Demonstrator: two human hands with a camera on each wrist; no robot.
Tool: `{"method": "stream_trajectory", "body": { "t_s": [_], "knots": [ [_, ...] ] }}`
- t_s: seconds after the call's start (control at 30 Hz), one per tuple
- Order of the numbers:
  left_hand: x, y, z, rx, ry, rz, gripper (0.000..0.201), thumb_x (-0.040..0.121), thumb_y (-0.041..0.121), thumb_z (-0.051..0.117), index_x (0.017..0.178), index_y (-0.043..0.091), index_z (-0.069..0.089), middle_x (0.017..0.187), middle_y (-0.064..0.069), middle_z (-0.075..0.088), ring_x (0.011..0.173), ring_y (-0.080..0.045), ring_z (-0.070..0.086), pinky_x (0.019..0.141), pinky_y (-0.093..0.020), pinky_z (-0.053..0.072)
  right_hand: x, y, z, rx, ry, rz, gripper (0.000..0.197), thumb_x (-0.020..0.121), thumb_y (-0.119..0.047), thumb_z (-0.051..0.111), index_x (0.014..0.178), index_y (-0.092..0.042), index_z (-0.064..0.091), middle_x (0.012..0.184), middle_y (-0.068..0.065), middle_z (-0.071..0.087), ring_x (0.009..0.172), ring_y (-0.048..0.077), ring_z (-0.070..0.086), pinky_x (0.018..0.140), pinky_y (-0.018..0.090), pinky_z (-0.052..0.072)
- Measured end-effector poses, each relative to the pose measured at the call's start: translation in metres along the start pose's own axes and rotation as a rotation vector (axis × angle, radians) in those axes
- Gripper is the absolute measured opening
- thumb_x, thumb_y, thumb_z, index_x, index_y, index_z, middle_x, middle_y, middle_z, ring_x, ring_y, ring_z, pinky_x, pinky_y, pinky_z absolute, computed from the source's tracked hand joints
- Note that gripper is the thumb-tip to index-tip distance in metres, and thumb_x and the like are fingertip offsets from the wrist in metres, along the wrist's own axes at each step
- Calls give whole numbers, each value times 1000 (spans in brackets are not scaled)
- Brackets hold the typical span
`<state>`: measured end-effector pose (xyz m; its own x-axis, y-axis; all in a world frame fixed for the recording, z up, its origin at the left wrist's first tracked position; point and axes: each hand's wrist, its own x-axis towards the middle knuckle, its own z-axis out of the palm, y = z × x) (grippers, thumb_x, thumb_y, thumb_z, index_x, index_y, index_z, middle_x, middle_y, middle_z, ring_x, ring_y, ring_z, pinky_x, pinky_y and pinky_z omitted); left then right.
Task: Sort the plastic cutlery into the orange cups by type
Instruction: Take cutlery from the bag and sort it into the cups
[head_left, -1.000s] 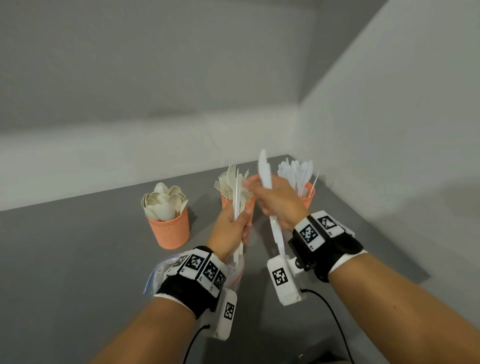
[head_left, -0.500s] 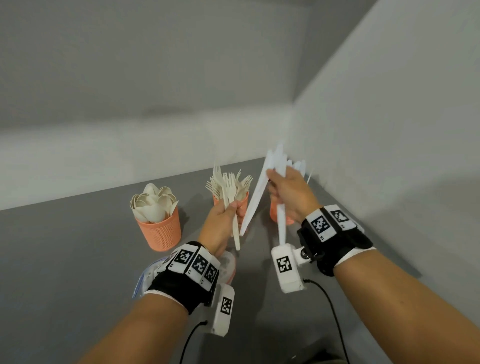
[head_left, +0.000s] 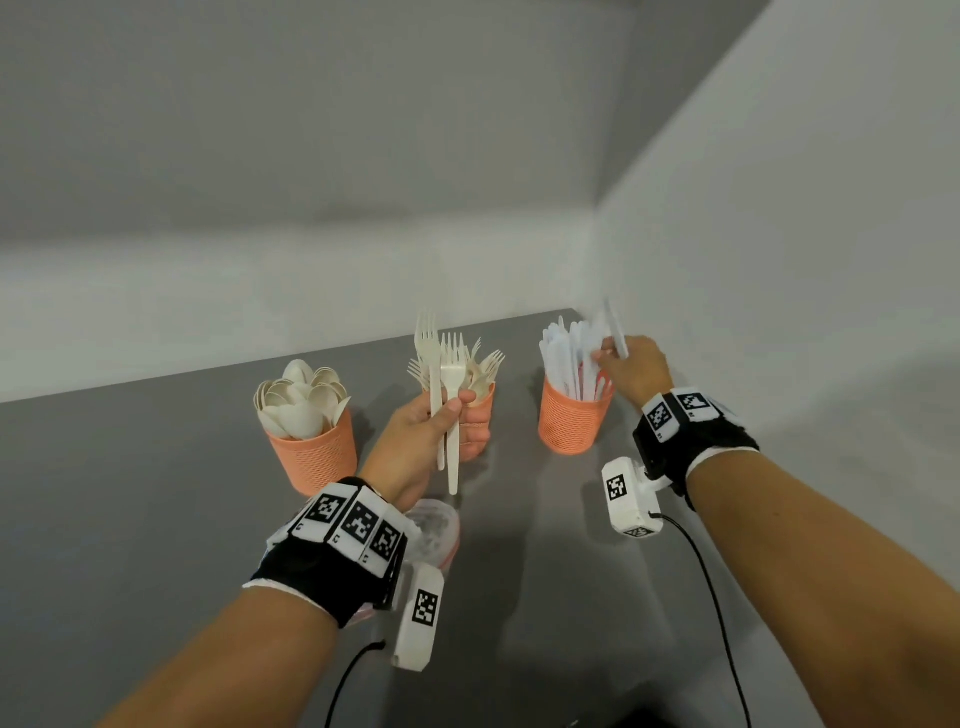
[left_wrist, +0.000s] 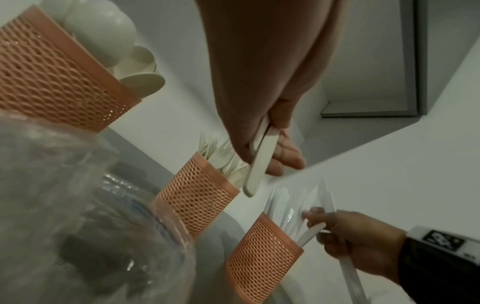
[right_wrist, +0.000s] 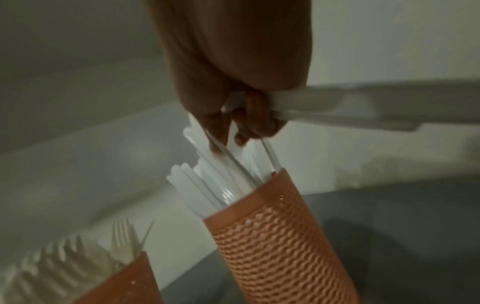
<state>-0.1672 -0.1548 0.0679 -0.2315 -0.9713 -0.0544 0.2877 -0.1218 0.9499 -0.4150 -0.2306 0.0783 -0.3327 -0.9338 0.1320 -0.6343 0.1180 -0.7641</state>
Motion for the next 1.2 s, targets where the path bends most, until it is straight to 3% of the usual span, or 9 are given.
{"method": "stream_trajectory", "body": {
  "t_s": [0.1, 0.23, 0.4, 0.57, 0.7, 0.8, 0.87, 1.07, 1.2],
  "knots": [
    [-1, 4, 0, -20, 0, -21, 18, 98, 10, 40, 106, 7, 56, 90, -13, 62, 61, -12, 67, 58, -22, 56, 2, -3, 0, -80, -108, -12, 29, 92, -21, 50, 112, -2, 59, 109, 15, 64, 101, 31, 61, 86, 34, 46],
    [1, 4, -1, -35, 23, -45, 20, 97, 12, 42, 109, 6, 56, 98, -19, 59, 72, -20, 64, 60, -24, 56, 16, -32, -19, 321, 155, -156, 34, 98, -37, 35, 92, -14, 60, 88, 1, 56, 86, 19, 53, 80, 34, 43],
    [1, 5, -2, -46, 19, -45, 19, 97, 14, 42, 106, 8, 58, 100, -18, 59, 75, -21, 62, 61, -25, 57, 19, -43, -18, 503, 167, -241, 34, 100, -35, 31, 88, -11, 51, 64, -2, 43, 57, 10, 45, 53, 6, 40],
    [0, 6, -4, -29, 8, -41, 21, 97, 16, 41, 106, 10, 59, 94, -13, 65, 65, -13, 69, 59, -25, 57, 24, -13, 11, 369, -87, -161, 17, 97, -29, 41, 95, -18, 53, 75, -5, 50, 70, 7, 49, 77, 25, 43],
    [-1, 6, -5, -20, 16, -53, 22, 98, 16, 40, 107, 10, 59, 96, -14, 65, 68, -16, 68, 60, -26, 57, 27, -9, 13, 383, -79, -122, 18, 96, -28, 43, 105, -18, 56, 102, 2, 57, 95, 14, 52, 101, 36, 44],
    [-1, 7, -3, -7, 10, -48, 22, 99, 17, 37, 108, 10, 56, 88, -12, 59, 63, -16, 58, 57, -24, 51, 20, -27, 5, 285, 60, -253, 24, 95, -20, 45, 112, -7, 57, 120, 16, 52, 98, 12, 48, 84, 6, 39],
    [-1, 7, -1, 34, 3, -29, 22, 100, 18, 36, 105, 12, 56, 73, -3, 58, 52, -10, 52, 51, -21, 48, 6, -50, 2, 300, 94, -380, 20, 92, -14, 51, 108, -6, 59, 116, 17, 53, 88, 7, 50, 71, -1, 38],
    [-6, 9, 8, 140, -137, -2, 22, 100, 11, 32, 101, 8, 54, 67, 0, 48, 46, -8, 46, 49, -21, 42, -62, -105, 29, 322, -609, -258, 44, 90, -34, 56, 128, -17, 43, 92, 6, 58, 58, 12, 50, 46, 15, 41],
    [-18, 9, 6, 559, -145, 33, 13, 99, 14, 39, 108, 9, 47, 75, 0, 55, 56, -8, 54, 58, -17, 48, -84, -111, 45, 396, -660, -277, 30, 88, -17, 61, 113, -5, 49, 73, 8, 60, 43, 14, 51, 41, 19, 41]
  ]
}}
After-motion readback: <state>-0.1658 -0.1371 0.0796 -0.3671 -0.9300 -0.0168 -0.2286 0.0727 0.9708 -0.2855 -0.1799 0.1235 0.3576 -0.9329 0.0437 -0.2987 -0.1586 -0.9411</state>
